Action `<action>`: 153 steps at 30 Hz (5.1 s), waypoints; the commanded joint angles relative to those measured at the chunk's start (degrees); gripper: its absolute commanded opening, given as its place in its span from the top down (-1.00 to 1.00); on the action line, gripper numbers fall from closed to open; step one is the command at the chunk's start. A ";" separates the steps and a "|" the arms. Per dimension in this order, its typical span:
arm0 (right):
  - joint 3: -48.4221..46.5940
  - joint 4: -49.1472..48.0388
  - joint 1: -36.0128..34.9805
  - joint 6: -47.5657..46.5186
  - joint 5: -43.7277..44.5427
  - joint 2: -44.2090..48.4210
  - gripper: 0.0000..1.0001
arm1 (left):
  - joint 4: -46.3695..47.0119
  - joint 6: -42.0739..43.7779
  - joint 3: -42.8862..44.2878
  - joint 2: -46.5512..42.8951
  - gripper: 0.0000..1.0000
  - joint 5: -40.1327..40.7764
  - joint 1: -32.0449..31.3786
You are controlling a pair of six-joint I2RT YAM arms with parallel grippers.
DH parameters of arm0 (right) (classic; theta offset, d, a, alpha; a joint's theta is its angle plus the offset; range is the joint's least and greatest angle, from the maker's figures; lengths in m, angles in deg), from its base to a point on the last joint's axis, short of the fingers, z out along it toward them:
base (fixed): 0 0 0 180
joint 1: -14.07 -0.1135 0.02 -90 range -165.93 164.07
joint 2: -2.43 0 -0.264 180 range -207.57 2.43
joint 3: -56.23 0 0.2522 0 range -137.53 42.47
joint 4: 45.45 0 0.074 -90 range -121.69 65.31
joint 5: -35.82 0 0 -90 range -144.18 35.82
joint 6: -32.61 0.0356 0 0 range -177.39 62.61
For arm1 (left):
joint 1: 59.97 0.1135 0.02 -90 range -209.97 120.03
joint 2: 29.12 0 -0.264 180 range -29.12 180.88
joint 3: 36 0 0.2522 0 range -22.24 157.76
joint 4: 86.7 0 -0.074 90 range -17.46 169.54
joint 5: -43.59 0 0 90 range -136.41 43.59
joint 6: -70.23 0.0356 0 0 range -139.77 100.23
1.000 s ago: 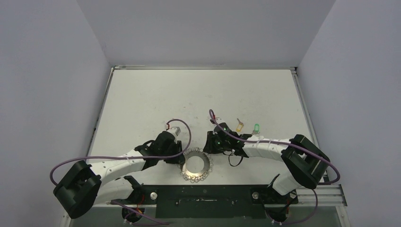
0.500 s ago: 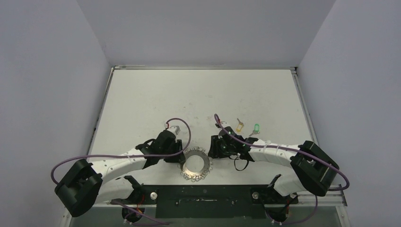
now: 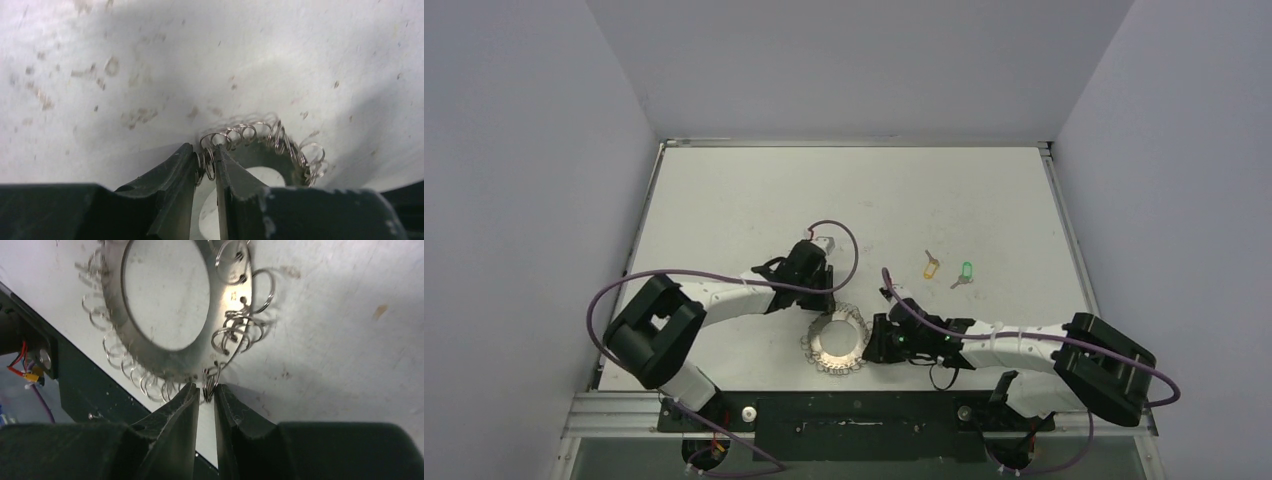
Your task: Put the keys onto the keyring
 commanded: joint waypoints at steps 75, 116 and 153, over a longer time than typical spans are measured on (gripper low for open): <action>-4.86 4.46 3.83 -3.36 6.11 2.38 0.10 | -6.25 -8.18 -14.72 -22.43 0.20 -0.20 -0.26; -6.63 6.92 -2.65 -0.47 8.72 7.68 0.12 | -15.56 0.41 -2.44 -19.90 0.27 1.80 -1.60; -3.66 7.33 -0.81 0.21 8.75 9.14 0.12 | -11.05 -1.27 5.71 -2.70 0.61 7.25 -14.53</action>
